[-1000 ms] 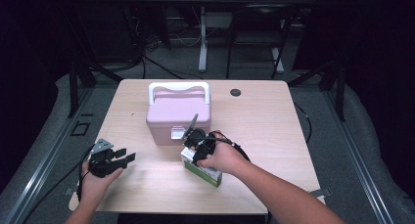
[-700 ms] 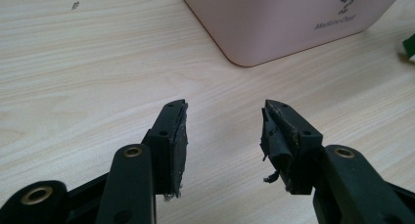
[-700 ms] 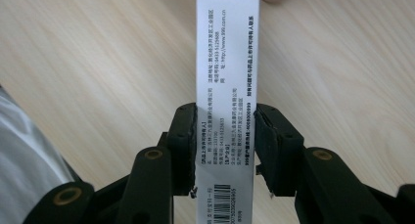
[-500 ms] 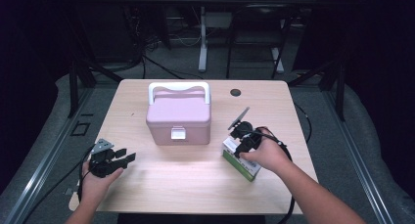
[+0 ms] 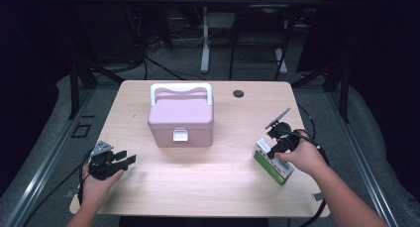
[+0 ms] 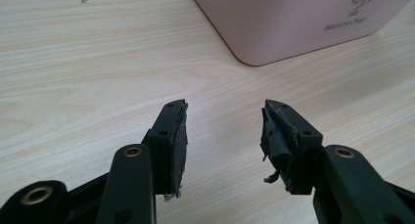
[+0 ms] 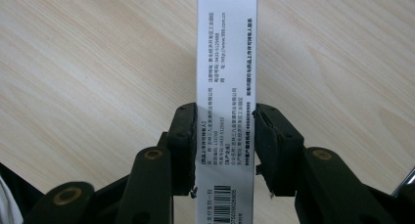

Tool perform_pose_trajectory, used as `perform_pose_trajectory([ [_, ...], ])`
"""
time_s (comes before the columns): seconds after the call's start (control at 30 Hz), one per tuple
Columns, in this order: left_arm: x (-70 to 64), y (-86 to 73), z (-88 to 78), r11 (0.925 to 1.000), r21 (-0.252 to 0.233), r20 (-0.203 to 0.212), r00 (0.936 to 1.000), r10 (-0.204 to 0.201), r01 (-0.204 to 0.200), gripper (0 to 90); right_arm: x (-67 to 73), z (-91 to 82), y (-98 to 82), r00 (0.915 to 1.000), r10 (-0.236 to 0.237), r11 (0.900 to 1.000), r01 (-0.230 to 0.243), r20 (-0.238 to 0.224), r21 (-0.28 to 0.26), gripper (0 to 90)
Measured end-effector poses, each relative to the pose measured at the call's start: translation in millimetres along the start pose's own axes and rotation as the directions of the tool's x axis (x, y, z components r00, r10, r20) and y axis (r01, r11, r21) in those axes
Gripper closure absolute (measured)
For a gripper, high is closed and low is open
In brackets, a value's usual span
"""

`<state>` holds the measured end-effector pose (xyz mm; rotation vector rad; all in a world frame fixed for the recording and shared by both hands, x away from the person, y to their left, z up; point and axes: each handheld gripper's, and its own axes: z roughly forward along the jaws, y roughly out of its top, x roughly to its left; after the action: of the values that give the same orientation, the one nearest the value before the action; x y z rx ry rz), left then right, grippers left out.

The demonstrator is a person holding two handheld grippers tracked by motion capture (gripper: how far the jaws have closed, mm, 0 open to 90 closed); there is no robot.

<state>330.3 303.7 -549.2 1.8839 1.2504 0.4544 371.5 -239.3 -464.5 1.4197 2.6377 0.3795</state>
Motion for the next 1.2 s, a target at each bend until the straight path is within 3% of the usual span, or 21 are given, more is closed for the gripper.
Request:
perform_pose_trajectory([
  [0.3,3.3,0.3,-2.9,0.9998,-0.011,0.002,0.9998,-0.018,0.018,51.5,-2.9,-1.6,-5.9,0.9999,-0.008,1.0,0.008,-0.008,-0.007,61.2],
  [0.37,3.4,1.5,-2.5,0.9998,-0.015,0.005,0.9999,-0.015,0.015,51.6,-3.7,-3.1,-6.1,0.9999,0.002,1.0,-0.002,-0.011,-0.024,58.9],
  [0.47,4.3,6.6,-2.0,0.9997,-0.019,0.006,0.9999,-0.013,0.014,52.9,-5.1,-14.8,-3.2,0.9996,0.019,0.994,-0.022,-0.022,-0.104,56.4],
  [0.5,4.3,6.6,-2.0,0.9997,-0.019,0.006,0.9999,-0.013,0.014,53.8,-5.1,-14.8,-3.2,0.9996,0.019,0.994,-0.022,-0.022,-0.104,56.4],
  [0.6,5.8,15.5,-1.6,0.9997,-0.017,0.004,0.9998,-0.02,0.02,57.0,2.7,-24.0,3.9,0.9995,0.029,0.981,-0.03,-0.009,-0.193,57.3],
  [0.63,5.8,15.5,-1.6,0.9997,-0.017,0.004,0.9998,-0.02,0.02,58.0,2.7,-24.0,3.9,0.9995,0.029,0.981,-0.03,-0.009,-0.193,57.3],
  [0.67,5.4,20.9,-0.6,0.9995,-0.027,0.004,0.9998,-0.018,0.018,58.9,9.2,-24.2,8.6,0.9996,0.025,0.971,-0.027,-0.01,-0.236,57.6],
  [0.7,5.4,20.9,-0.6,0.9995,-0.027,0.004,0.9998,-0.018,0.018,59.6,9.2,-24.2,8.6,0.9996,0.025,0.971,-0.027,-0.01,-0.236,57.6],
  [0.73,4.5,27.1,-0.7,0.9997,-0.021,0.011,0.9999,-0.01,0.01,60.2,17.1,-21.8,13.5,0.9998,0.011,0.961,-0.014,-0.014,-0.275,58.6],
  [0.77,4.5,27.1,-0.7,0.9997,-0.021,0.011,0.9999,-0.01,0.01,61.4,17.1,-21.8,13.5,0.9998,0.011,0.961,-0.014,-0.014,-0.275,58.6],
  [0.87,1.6,38.8,1.2,0.9998,-0.022,0.023,0.9997,0.003,-0.003,63.2,34.6,-12.5,25.1,0.9994,-0.001,0.946,-0.01,-0.033,-0.325,60.4],
  [0.9,1.6,38.8,1.2,0.9998,-0.022,0.023,0.9997,0.003,-0.003,63.9,34.6,-12.5,25.1,0.9994,-0.001,0.946,-0.01,-0.033,-0.325,60.4],
  [1.03,-1.0,50.1,5.7,0.9995,-0.018,0.027,0.9993,0.026,-0.025,66.8,51.4,-3.2,39.3,0.9988,0.007,0.922,-0.025,-0.049,-0.387,64.7],
  [1.2,-1.8,69.9,10.0,0.9987,-0.025,0.024,0.9986,0.046,-0.045,69.3,66.8,8.0,52.5,0.9992,0.006,0.912,-0.022,-0.04,-0.409,68.6],
])
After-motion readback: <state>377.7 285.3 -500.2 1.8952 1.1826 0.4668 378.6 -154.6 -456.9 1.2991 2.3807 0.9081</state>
